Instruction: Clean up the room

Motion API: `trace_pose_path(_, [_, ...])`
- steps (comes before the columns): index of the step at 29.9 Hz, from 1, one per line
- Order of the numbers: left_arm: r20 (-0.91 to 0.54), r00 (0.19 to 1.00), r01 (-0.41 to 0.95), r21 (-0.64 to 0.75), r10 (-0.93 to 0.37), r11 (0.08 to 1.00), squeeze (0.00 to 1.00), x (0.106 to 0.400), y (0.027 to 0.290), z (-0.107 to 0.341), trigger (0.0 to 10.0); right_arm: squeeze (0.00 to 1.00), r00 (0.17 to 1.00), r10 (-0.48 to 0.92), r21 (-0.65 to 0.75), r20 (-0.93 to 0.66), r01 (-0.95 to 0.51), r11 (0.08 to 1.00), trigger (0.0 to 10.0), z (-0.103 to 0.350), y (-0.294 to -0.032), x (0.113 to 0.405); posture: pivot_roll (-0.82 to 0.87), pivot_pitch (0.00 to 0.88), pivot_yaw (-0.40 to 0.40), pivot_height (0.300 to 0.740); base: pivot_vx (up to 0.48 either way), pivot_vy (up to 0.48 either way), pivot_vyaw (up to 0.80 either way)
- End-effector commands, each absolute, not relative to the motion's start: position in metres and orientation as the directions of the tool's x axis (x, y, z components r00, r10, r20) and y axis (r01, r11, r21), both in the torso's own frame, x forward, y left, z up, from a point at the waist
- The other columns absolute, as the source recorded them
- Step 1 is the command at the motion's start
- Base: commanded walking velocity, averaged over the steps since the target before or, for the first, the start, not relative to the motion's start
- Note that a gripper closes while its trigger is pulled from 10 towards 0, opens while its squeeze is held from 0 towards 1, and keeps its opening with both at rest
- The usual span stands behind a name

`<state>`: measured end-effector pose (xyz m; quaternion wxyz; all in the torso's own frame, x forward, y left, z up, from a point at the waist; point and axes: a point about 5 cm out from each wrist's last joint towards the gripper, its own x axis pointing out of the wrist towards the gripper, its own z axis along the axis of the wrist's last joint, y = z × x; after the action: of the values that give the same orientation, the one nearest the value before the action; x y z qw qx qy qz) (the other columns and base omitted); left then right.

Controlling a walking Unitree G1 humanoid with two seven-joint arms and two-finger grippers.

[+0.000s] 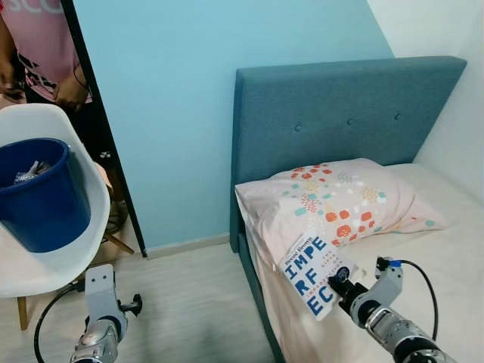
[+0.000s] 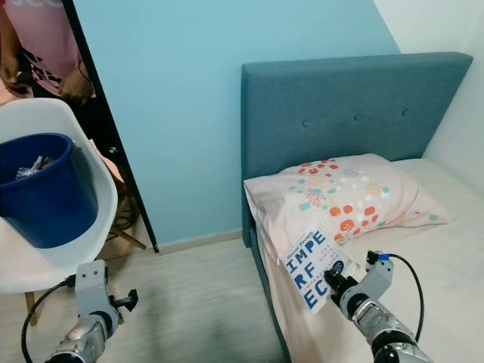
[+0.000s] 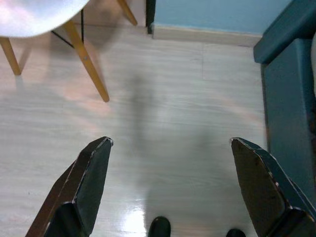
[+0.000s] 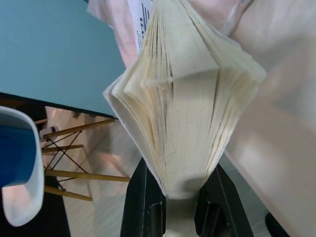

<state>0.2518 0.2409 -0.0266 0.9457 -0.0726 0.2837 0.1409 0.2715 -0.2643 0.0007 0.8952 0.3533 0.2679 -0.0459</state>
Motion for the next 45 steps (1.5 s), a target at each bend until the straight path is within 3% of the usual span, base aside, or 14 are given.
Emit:
trace_pose_path(1, [-0.569, 0.787, -0.319, -0.047, 0.237, 0.947, 0.0, 0.248, 0.244, -0.029, 10.0, 0.0, 0.867, 0.089, 0.617, -0.491, 0.274, 0.738, 10.0, 0.006, -0.271, 0.274, -0.1, 0.0, -0.037, 0.66, 0.0, 0.0, 0.0])
trace_pose_path(10, [-0.597, 0.77, -0.299, -0.024, 0.226, 0.954, 0.0, 0.237, 0.238, -0.039, 10.0, 0.0, 0.88, 0.039, 0.622, -0.474, 0.303, 0.723, 10.0, 0.012, -0.28, 0.276, -0.1, 0.0, -0.038, 0.63, 0.0, 0.0, 0.0])
trace_pose_path(23, [-0.614, 0.75, -0.294, 0.023, 0.245, 0.955, 0.0, 0.222, 0.247, -0.046, 10.0, 0.0, 0.894, 0.084, 0.656, -0.439, 0.255, 0.711, 10.0, 0.014, -0.26, 0.288, -0.08, 0.0, -0.022, 0.59, 0.0, 0.0, 0.0])
trace_pose_path(36, [-0.605, 0.752, -0.279, 0.07, 0.263, 0.958, 0.0, 0.215, 0.261, -0.044, 10.0, 0.0, 0.917, -0.019, 0.649, -0.399, 0.297, 0.701, 10.0, 0.033, -0.274, 0.302, -0.05, 0.037, 0.007, 0.546, 0.0, 0.0, 0.0])
trace_pose_path(45, [-0.599, 0.757, -0.27, 0.078, 0.262, 0.96, 0.0, 0.216, 0.263, -0.042, 10.0, 0.0, 0.904, -0.05, 0.624, -0.424, 0.332, 0.707, 10.0, 0.033, -0.278, 0.301, -0.04, 0.037, 0.019, 0.546, 0.0, 0.0, 0.0])
